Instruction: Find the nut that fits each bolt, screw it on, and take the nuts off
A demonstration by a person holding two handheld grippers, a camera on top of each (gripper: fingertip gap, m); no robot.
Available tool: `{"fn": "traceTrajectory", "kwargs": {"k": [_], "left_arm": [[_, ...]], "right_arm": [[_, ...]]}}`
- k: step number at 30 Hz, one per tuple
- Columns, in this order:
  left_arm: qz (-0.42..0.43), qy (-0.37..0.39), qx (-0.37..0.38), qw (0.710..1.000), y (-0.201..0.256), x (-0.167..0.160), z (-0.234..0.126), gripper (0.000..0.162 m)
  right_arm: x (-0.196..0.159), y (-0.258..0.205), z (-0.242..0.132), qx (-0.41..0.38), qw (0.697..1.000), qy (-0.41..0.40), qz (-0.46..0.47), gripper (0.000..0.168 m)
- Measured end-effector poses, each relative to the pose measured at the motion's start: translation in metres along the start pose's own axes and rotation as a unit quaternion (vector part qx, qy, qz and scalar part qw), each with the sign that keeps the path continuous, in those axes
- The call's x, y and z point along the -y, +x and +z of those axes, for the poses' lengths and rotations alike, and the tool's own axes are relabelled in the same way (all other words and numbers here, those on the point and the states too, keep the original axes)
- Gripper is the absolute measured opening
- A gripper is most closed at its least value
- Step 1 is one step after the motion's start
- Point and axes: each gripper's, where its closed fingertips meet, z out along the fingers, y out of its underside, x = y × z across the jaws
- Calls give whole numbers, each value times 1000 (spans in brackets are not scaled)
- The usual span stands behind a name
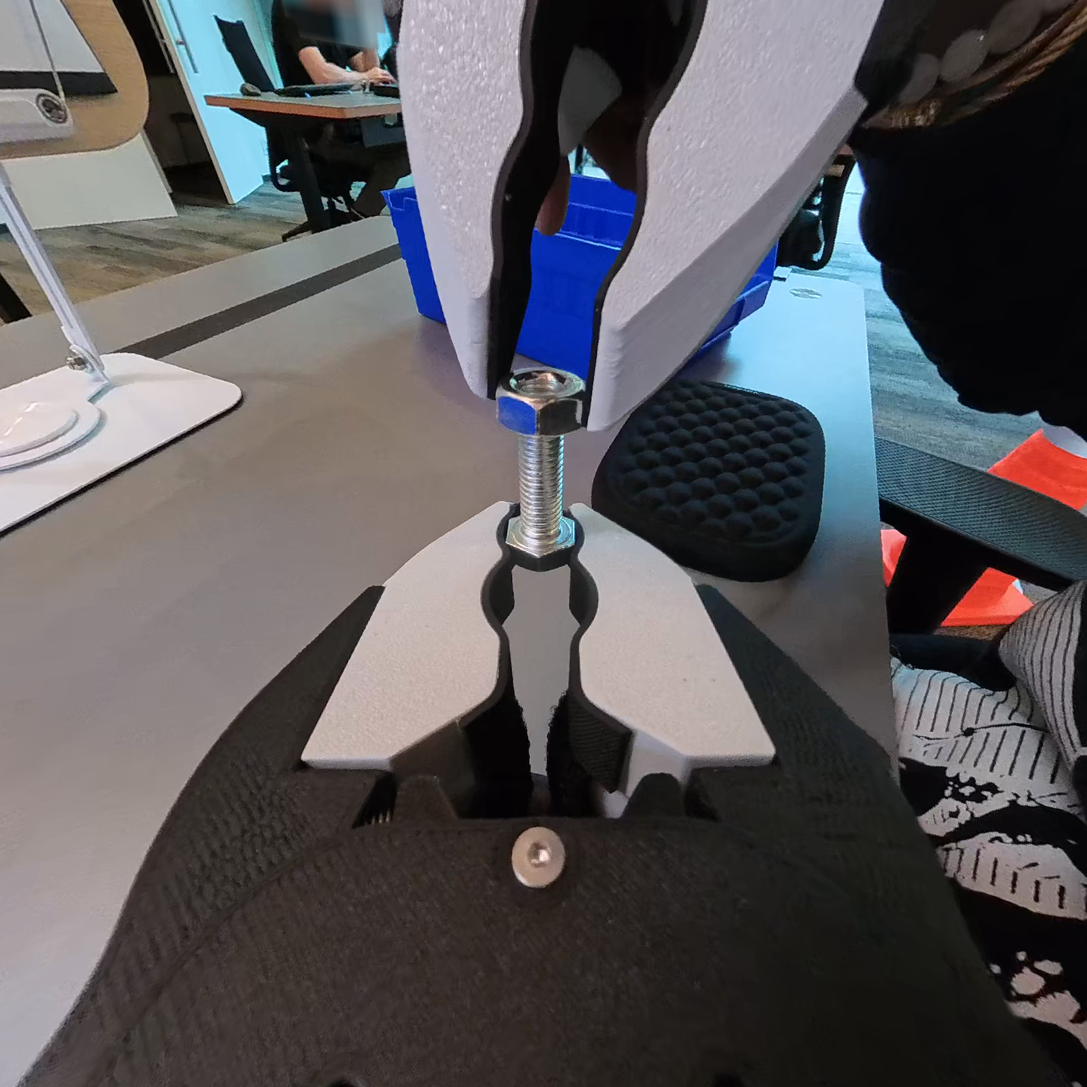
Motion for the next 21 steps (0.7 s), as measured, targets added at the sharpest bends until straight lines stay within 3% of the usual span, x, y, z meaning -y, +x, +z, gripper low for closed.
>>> {"fn": "traceTrajectory", "kwargs": {"k": [3, 5, 10, 13, 16, 18, 21], "left_arm": [[-1, 0, -11, 1000, 2, 0, 0, 14], [-3, 4, -14, 1000, 2, 1, -1, 14], [9, 17, -23, 1000, 3, 5, -3, 14], [15, 29, -35, 999, 3, 11, -7, 14], [11, 40, -48, 998, 2, 15, -11, 14], [4, 48, -58, 997, 2, 16, -12, 14], [5, 45, -58, 997, 1, 13, -12, 14]], "right_arm": [[0, 0, 0, -1, 1000, 6, 2, 20], [2, -2, -3, 4, 1000, 25, 9, 32], [14, -6, -10, 17, 986, 158, 41, 57], [24, -5, -15, 26, 950, 302, 78, 69], [31, -4, -22, 33, 888, 442, 123, 72], [30, -4, -19, 21, 866, 482, 134, 69], [30, -7, -9, 4, 859, 494, 132, 67]]}}
